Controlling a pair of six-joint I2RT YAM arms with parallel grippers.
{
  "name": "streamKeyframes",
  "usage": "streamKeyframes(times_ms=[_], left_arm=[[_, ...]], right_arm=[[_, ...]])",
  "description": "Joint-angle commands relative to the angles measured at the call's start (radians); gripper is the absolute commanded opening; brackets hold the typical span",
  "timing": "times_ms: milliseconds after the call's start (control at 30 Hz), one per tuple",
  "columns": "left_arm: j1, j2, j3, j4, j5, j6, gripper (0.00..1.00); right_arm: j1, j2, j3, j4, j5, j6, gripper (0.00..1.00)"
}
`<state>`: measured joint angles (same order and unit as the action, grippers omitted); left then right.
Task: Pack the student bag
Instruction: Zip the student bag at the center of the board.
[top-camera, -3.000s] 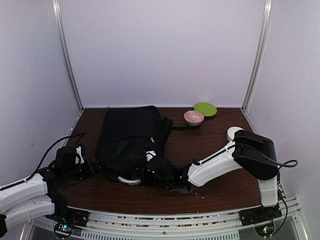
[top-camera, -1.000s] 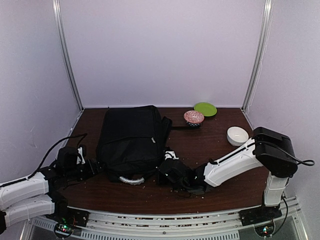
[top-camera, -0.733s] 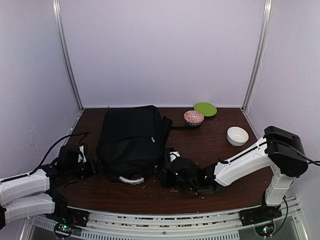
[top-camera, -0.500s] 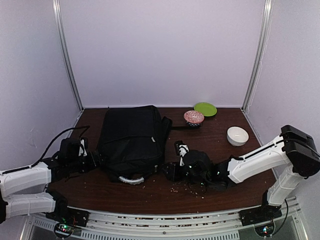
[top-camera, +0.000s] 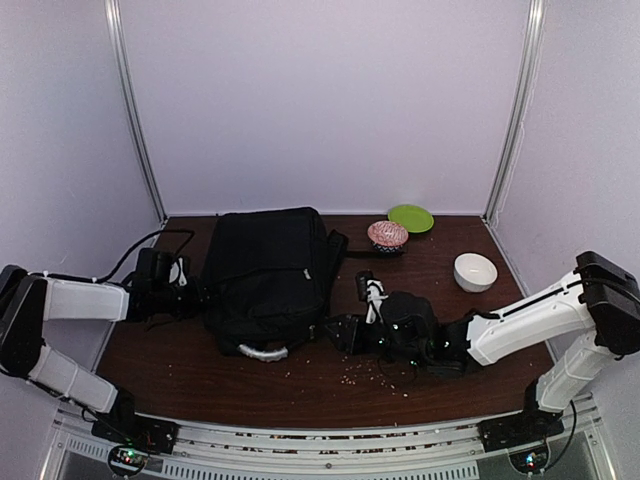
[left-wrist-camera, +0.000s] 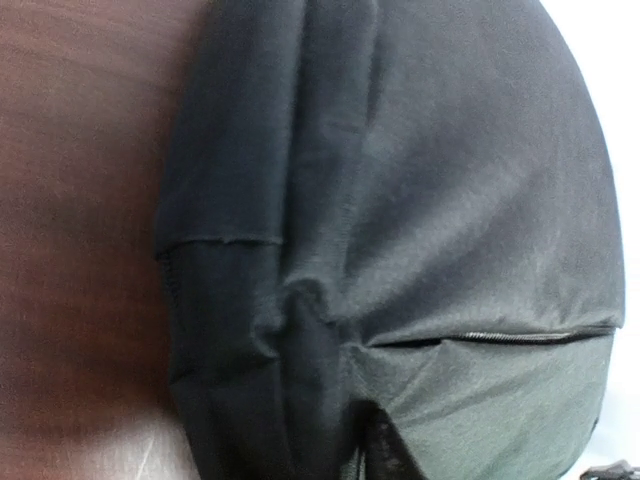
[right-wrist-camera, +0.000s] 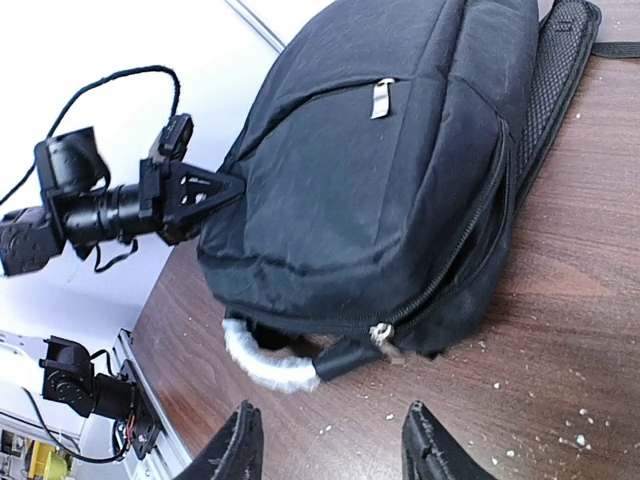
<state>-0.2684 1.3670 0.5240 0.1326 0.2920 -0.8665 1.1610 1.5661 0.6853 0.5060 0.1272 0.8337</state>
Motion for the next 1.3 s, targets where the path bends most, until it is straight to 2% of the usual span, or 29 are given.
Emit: streamKeyframes(times_ms=[0, 67, 200, 233, 267, 300, 367, 467, 500, 533, 667, 800, 967, 1133, 1267], left_arm=[[0.051, 0.098, 0.113, 0.115, -0.005, 0.024, 0.1], [0.073, 0.147, 0.167, 0.102, 0.025, 0.043, 0.0], [0.125, 0.183, 0.216, 0.089, 0.061, 0.067, 0.0], [0.133, 0.164, 0.209, 0.094, 0.06, 0.068, 0.06], [0.135, 0.14, 0.198, 0.094, 0.05, 0.074, 0.18], [0.136, 0.105, 0.185, 0.081, 0.031, 0.084, 0.35], [0.131, 0.026, 0.136, 0.059, 0.002, 0.064, 0.6], [0.088, -0.124, 0.058, -0.016, -0.073, 0.023, 0.8], [0.041, -0.185, 0.036, -0.063, -0.125, 0.008, 0.93], [-0.007, -0.241, 0.001, -0.099, -0.182, -0.013, 0.97], [-0.236, -0.436, -0.128, -0.179, -0.385, -0.208, 0.98], [-0.393, -0.515, -0.219, -0.177, -0.496, -0.41, 0.98], [-0.42, -0.436, -0.195, -0.143, -0.504, -0.416, 0.98], [-0.42, -0.293, -0.186, 0.034, -0.429, -0.435, 0.97], [-0.419, -0.198, -0.179, 0.12, -0.429, -0.442, 0.94]], right_arm=[[0.021, -0.018, -0.018, -0.065, 0.112, -0.014, 0.48], [0.024, -0.023, -0.04, -0.056, 0.141, -0.011, 0.49], [0.021, -0.059, -0.085, -0.04, 0.153, -0.022, 0.51], [0.019, -0.068, -0.078, -0.073, 0.141, -0.041, 0.52], [0.017, -0.075, -0.064, -0.11, 0.131, -0.06, 0.52], [0.018, -0.081, -0.052, -0.142, 0.128, -0.073, 0.52], [0.018, -0.093, -0.06, -0.148, 0.124, -0.087, 0.52], [0.017, -0.109, -0.096, -0.094, 0.123, -0.094, 0.52], [0.016, -0.111, -0.098, -0.089, 0.122, -0.096, 0.52], [0.016, -0.111, -0.097, -0.09, 0.12, -0.1, 0.52], [0.01, -0.101, -0.079, -0.101, 0.114, -0.114, 0.52], [0.004, -0.09, -0.062, -0.115, 0.115, -0.117, 0.52], [0.003, -0.078, -0.046, -0.116, 0.099, -0.105, 0.52], [0.004, -0.087, -0.071, -0.113, 0.091, -0.072, 0.51], [0.004, -0.1, -0.094, -0.116, 0.09, -0.053, 0.51]])
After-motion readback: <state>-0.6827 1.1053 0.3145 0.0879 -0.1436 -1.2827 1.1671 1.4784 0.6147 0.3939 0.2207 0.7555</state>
